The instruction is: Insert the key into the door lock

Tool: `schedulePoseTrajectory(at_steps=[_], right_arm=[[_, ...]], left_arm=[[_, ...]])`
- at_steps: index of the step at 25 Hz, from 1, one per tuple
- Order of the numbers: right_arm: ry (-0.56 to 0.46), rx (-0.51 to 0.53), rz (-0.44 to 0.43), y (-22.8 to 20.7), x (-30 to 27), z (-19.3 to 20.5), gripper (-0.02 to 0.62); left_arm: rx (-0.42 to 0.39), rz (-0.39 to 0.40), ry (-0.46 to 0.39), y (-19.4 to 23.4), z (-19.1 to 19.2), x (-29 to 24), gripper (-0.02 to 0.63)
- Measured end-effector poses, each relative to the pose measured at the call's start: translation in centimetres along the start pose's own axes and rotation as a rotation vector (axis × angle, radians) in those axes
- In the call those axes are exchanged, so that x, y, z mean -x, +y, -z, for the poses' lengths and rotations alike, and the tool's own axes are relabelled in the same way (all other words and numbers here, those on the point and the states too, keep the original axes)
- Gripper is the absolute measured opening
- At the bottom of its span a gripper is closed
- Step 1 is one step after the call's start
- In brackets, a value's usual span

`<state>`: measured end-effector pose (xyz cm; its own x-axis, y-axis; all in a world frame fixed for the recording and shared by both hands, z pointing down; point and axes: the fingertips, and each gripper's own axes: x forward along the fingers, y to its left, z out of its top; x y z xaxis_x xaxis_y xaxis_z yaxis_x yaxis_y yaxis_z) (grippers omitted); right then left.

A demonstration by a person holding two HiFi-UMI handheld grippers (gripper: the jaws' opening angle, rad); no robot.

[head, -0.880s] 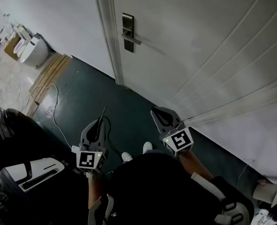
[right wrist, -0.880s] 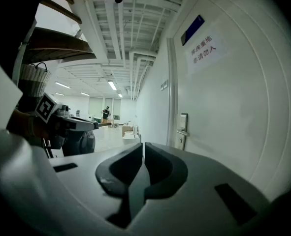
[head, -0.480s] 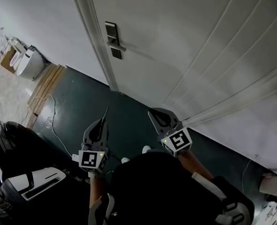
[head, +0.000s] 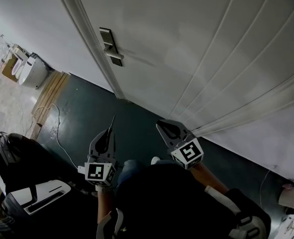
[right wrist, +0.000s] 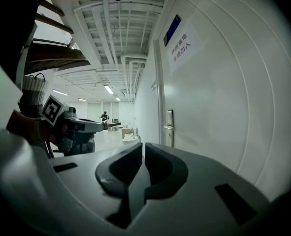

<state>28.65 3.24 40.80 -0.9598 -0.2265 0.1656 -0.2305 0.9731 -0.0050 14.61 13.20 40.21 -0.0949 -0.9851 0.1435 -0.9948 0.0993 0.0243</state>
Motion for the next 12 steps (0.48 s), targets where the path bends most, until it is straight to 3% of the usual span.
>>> schedulePoseTrajectory(at_steps=[5,12], right_arm=[[0.014,0.018,-0.023,-1.0,-1.3,0.6,0.029],[0.032,0.019,-0.014,-2.5,-4.9,-0.1,0.029]], left_arm=[[-0.008,-0.007,0.03,0.4,0.1,-1.6,0.028],[-0.013,0.016,-0.002,3.2,-0.3,-3.8,0.028]])
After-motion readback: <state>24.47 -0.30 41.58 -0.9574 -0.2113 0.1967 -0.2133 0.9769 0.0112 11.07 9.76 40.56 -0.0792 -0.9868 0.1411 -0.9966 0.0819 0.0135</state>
